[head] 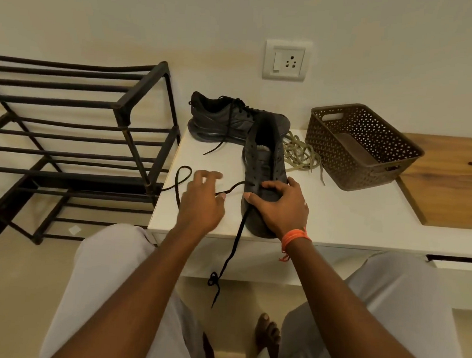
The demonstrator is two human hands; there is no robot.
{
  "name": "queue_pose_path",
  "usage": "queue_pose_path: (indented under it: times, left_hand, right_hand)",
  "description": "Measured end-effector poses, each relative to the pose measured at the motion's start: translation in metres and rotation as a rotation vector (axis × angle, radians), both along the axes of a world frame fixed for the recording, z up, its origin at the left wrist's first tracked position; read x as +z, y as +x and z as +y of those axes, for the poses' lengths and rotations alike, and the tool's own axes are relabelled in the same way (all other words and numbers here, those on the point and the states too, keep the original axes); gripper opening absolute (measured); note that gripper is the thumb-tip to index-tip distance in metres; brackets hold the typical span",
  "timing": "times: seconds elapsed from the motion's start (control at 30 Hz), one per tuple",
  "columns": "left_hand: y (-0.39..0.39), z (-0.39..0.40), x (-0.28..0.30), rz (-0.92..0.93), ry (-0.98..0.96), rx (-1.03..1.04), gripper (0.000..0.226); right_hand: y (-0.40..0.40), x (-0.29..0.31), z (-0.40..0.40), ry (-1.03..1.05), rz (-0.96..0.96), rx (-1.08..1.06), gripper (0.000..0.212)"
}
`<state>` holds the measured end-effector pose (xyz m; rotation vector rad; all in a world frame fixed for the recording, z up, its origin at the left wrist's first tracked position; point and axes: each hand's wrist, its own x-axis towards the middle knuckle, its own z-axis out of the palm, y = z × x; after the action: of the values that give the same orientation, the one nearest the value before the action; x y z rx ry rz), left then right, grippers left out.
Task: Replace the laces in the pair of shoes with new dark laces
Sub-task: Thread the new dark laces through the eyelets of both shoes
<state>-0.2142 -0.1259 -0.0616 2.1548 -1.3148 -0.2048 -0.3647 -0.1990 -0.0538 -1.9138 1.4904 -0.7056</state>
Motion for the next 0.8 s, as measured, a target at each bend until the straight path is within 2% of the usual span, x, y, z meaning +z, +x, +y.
queue_pose_path:
  times: [0.1,0.17,0.23,0.3,0.43,0.5,0.6,0.63,0.7,0.77,0.8]
  left_hand:
    - [-0.035,-0.002,-0.002,-0.094,-0.041,-0.343,0.06]
    - [-0.042,-0.006,0.001,-0.074,-0.015,-0.408,0.068]
    - [-0.04,-0.009,0.001,-0.026,0.007,-0.395,0.068]
    - [-0.04,-0.012,0.0,-0.06,0.022,-0.392,0.064]
    - [-0.045,-0.016,-0.008,0.022,-0.103,-0.319,0.047]
    - [-0.044,-0.019,-0.006,0.063,-0.171,-0.227,0.035]
    - [-0.04,-0.021,-0.002,0.087,-0.227,-0.15,0.017]
    - [-0.039,-0.022,0.0,0.086,-0.237,-0.115,0.011]
    - [-0.034,-0.022,0.003,0.065,-0.228,-0.025,0.003]
    - [-0.03,-0.023,0.004,-0.045,-0.17,0.039,0.011]
    - [-0.03,-0.022,0.005,-0.141,-0.15,0.021,0.02]
  right_hand:
    - [-0.005,0.003,0.003,-0.126,0.112,-0.043,0.044]
    - [-0.008,0.01,0.004,-0.098,0.143,-0.04,0.039]
    - [-0.01,0.017,0.005,0.023,0.187,0.032,0.03]
    - [-0.011,0.023,0.003,0.08,0.243,0.087,0.022]
    - [-0.014,0.033,-0.005,0.153,0.196,0.165,0.016]
    - [-0.018,0.04,-0.007,0.261,-0.033,0.188,0.017]
    - [-0.033,0.056,-0.01,0.638,-0.497,0.256,0.021]
    - [-0.041,0.061,-0.011,0.712,-0.545,0.32,0.024]
    - [-0.059,0.069,-0.016,0.673,-0.449,0.408,0.021]
    - [-0.071,0.073,-0.023,0.516,-0.28,0.416,0.02]
    - [-0.075,0.073,-0.026,0.459,-0.258,0.405,0.019]
